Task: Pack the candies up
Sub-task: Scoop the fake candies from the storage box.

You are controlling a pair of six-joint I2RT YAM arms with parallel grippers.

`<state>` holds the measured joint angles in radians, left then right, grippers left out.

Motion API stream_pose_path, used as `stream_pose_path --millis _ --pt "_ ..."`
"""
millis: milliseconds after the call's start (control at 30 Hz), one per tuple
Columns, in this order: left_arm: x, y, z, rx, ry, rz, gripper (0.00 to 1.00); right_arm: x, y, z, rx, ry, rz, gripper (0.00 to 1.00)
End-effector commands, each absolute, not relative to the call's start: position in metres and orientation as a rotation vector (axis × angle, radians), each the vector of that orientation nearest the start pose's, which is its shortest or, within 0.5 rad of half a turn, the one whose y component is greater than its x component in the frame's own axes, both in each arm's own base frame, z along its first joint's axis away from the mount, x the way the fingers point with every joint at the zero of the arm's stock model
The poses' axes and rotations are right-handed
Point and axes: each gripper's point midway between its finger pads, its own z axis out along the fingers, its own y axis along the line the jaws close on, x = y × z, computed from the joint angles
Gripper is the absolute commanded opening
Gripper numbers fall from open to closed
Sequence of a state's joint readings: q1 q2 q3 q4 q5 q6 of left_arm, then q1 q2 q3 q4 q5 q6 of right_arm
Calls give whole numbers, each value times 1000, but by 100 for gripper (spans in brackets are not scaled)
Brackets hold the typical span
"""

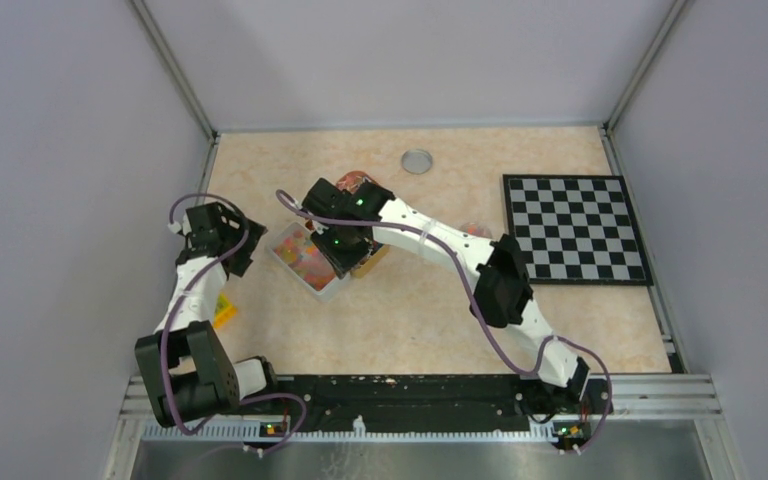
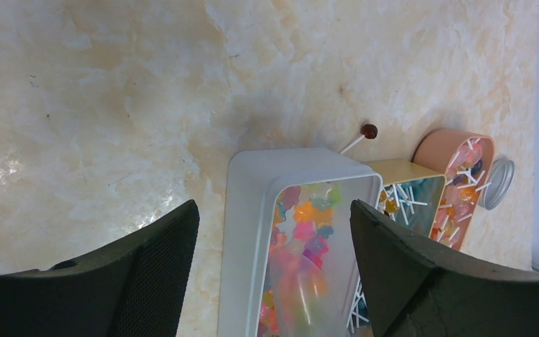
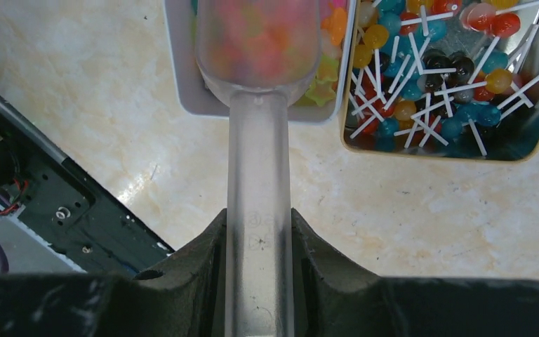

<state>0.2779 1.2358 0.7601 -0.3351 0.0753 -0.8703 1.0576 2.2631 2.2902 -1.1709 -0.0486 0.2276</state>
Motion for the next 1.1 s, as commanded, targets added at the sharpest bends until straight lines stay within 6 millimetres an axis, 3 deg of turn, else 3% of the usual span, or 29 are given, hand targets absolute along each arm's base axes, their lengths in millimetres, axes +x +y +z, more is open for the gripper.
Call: stream_pose_path --millis 0,400,767,1067 --pt "335 45 108 -1269 2021 -412 83 237 460 148 -1118 2489 423 0" --pt "329 44 93 -1302 2068 -394 75 261 467 122 -1069 2446 305 0" --pt "333 35 88 -1270 2093 -464 64 277 493 129 -1010 2304 387 0" --pt "333 33 85 -1269 2107 -474 63 278 497 125 -981 2274 425 0"
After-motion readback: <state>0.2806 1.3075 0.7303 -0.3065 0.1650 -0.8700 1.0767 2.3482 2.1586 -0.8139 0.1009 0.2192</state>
